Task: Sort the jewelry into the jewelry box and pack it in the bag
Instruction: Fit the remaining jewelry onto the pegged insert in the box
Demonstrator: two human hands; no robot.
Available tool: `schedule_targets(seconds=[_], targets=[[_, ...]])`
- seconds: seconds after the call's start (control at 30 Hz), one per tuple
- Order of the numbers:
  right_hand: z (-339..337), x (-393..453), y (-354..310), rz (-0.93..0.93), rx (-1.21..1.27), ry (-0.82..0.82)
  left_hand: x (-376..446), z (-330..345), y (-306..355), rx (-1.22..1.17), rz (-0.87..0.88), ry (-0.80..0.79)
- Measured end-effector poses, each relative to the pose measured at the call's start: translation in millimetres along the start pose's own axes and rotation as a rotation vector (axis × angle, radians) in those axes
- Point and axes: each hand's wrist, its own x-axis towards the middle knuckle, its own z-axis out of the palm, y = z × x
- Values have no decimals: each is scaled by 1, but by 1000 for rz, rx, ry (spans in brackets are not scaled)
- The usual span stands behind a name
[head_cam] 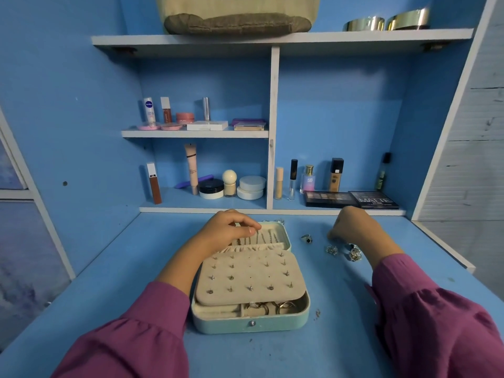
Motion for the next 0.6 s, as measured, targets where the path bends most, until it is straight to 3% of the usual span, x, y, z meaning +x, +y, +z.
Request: schedule_targets(seconds=[0.3, 0.6], targets=[[5, -4, -13, -6, 103, 13, -1, -6, 4, -140, -26, 97], [-18, -14, -16, -157, 901, 351, 0, -4, 8, -184, 5, 114]])
